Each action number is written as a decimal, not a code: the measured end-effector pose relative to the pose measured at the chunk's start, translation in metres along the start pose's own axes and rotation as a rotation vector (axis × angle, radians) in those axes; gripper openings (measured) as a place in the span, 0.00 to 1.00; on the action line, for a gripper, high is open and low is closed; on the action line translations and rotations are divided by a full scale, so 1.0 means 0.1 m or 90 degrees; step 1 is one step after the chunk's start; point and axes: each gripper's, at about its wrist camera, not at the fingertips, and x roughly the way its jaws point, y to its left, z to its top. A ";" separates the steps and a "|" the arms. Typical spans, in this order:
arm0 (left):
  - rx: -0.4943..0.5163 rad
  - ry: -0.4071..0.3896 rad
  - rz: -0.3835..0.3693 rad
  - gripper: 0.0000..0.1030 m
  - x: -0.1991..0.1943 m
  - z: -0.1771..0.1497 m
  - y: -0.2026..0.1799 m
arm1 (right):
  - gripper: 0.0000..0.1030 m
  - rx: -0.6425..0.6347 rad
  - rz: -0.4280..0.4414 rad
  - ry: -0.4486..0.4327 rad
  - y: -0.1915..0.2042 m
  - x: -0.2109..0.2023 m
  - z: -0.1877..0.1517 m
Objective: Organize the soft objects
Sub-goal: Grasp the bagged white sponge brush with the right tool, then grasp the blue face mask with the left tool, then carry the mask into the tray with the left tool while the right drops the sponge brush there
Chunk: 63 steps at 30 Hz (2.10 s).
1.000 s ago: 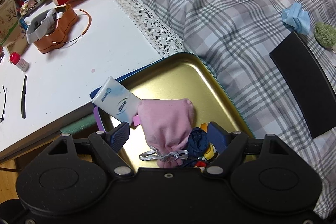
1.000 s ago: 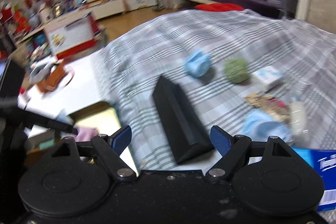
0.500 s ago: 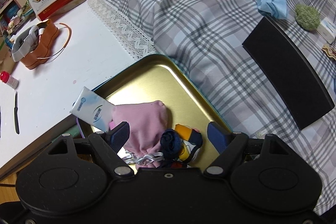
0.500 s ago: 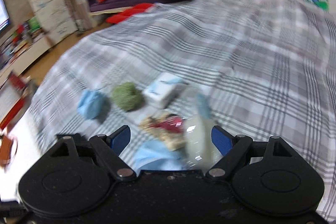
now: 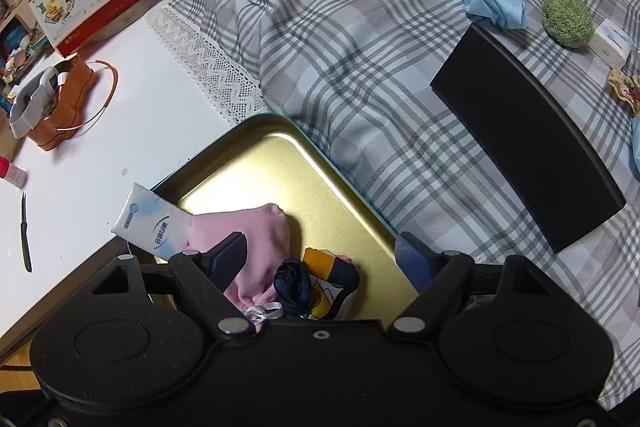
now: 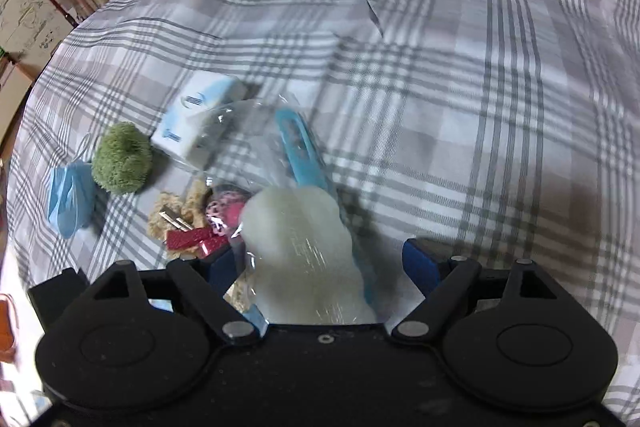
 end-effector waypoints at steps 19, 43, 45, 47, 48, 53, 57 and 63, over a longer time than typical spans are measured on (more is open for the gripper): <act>0.094 -0.076 -0.045 0.83 -0.08 1.40 -1.00 | 0.50 0.031 0.016 -0.118 -0.24 -0.24 0.07; -0.022 0.080 -0.125 0.51 1.04 2.09 -1.29 | 0.50 0.018 0.053 -0.124 -0.23 -0.14 0.04; -0.038 0.080 -0.138 0.48 0.98 2.08 -1.25 | 0.50 0.016 0.058 -0.131 -0.23 -0.16 0.04; -0.032 0.065 -0.130 0.44 0.88 2.05 -1.22 | 0.50 0.015 0.063 -0.140 -0.23 -0.18 0.04; -0.027 0.056 -0.125 0.43 0.80 2.03 -1.20 | 0.50 0.014 0.065 -0.146 -0.23 -0.19 0.04; -0.030 0.038 -0.150 0.43 0.39 1.86 -0.96 | 0.50 0.011 0.065 -0.177 -0.23 -0.26 0.03; -0.002 0.015 -0.151 0.43 -0.02 1.61 -0.74 | 0.50 0.021 0.061 -0.195 -0.28 -0.29 0.04; -0.004 0.009 -0.133 0.43 -0.35 0.99 -0.23 | 0.50 0.009 0.049 -0.216 -0.24 -0.34 0.00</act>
